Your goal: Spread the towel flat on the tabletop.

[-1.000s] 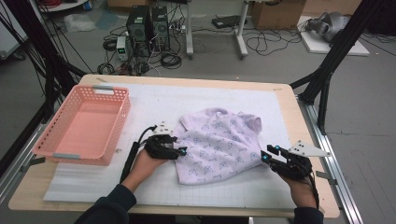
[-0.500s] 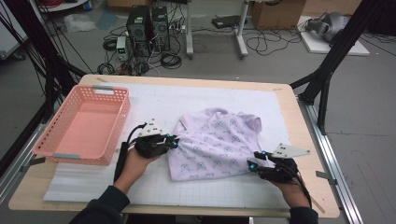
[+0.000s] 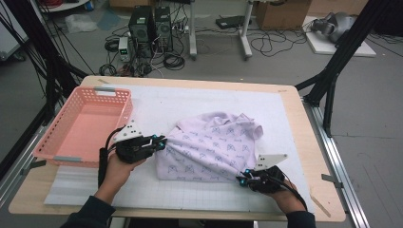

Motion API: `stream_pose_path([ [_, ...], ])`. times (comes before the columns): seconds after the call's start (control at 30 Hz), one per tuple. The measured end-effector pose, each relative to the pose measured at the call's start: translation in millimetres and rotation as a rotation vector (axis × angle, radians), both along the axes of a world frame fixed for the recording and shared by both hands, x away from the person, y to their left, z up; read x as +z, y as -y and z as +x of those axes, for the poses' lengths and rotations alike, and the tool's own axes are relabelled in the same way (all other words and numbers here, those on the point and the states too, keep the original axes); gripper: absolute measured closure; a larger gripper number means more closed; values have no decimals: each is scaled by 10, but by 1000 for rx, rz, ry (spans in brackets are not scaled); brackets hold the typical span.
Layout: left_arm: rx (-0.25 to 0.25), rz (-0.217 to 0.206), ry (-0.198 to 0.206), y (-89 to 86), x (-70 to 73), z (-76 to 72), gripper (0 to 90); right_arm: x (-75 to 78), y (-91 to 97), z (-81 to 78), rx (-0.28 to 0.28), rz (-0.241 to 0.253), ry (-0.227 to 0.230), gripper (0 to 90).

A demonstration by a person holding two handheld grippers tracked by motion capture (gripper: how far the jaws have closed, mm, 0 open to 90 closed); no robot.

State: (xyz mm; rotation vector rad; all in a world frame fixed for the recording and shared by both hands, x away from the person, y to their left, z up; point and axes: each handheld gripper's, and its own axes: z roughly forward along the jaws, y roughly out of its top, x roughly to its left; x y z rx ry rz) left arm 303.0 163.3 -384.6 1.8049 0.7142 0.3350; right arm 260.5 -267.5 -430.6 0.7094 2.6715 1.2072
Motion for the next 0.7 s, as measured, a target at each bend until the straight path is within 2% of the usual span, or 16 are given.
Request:
stream_pose_path([
  [0.07,6,-9,12,-33,68,-20,799,93,12,-58,42,49,-4,787],
  [0.13,18,-2,23,-49,128,8,799,217,28,-81,57,90,17,786],
  [0.23,60,10,16,-21,162,149,799,386,43,0,22,114,68,784],
  [0.33,124,21,-2,39,132,369,799,471,41,207,-55,113,102,782],
  [0.4,170,2,-25,71,97,526,799,493,26,435,-124,121,128,782],
  [0.43,192,-15,-41,84,73,603,799,495,20,545,-162,119,134,782],
  [0.57,275,-6,-56,140,-45,851,788,479,6,940,-307,115,145,781],
  [0.6,302,2,-53,162,-87,897,761,468,-7,1038,-337,102,149,781],
  [0.63,328,0,-67,176,-118,928,676,452,-36,1139,-374,71,148,781],
  [0.67,337,-10,-95,177,-138,946,581,432,-56,1214,-401,44,154,781],
  [0.7,344,-33,-141,173,-160,966,500,412,-64,1266,-420,24,151,781],
])
